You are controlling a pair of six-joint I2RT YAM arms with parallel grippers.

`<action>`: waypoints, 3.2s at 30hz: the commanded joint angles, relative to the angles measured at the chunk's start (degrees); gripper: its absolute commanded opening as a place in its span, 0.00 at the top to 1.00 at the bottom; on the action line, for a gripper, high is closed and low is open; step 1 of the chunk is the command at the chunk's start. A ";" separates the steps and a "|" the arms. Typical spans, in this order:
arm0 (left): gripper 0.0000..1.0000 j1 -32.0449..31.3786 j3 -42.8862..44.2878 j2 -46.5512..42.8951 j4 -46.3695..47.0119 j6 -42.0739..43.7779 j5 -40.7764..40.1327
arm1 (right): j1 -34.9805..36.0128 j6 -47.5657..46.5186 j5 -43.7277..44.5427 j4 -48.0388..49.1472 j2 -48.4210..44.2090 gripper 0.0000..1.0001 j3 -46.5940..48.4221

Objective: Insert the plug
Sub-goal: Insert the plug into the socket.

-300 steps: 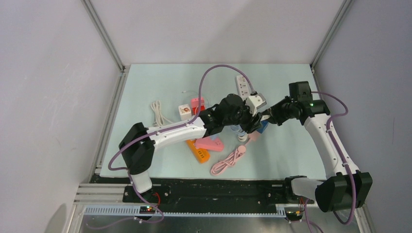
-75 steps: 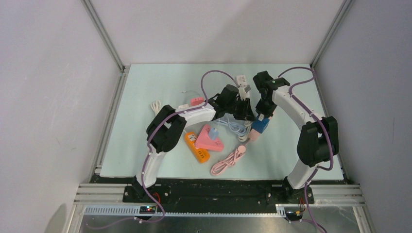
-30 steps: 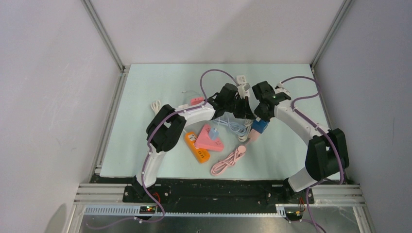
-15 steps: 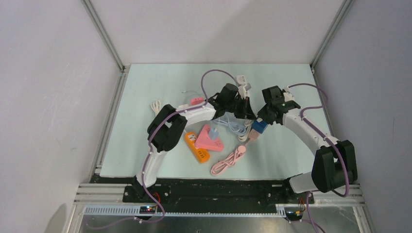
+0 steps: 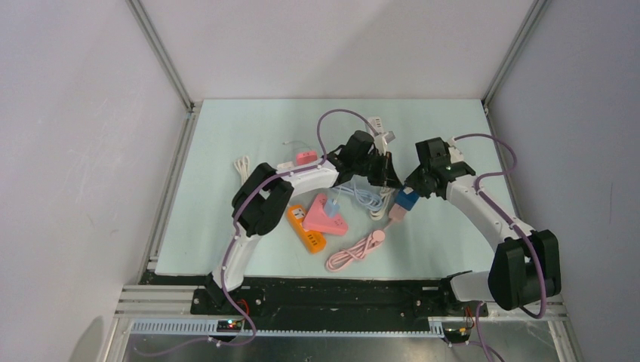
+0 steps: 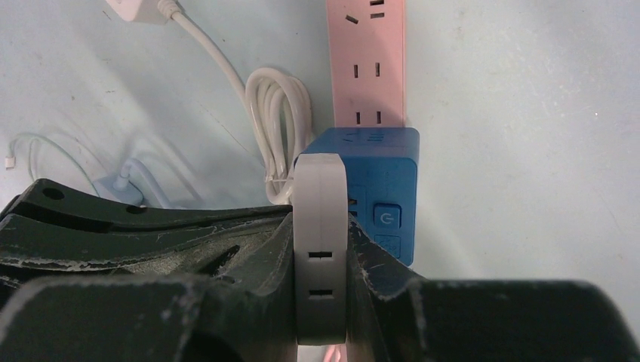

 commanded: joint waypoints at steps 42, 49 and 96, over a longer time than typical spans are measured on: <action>0.82 -2.07 0.43 3.47 -3.37 0.56 4.10 | -18.31 -19.29 -37.11 11.46 -9.82 1.00 -23.35; 0.86 -2.32 0.72 3.73 -6.19 1.85 3.50 | -22.36 -22.15 -36.19 6.20 -6.04 1.00 -23.36; 0.88 -3.07 2.47 4.59 -9.74 4.34 1.49 | -23.54 -18.10 -23.67 -5.16 -7.57 1.00 -18.96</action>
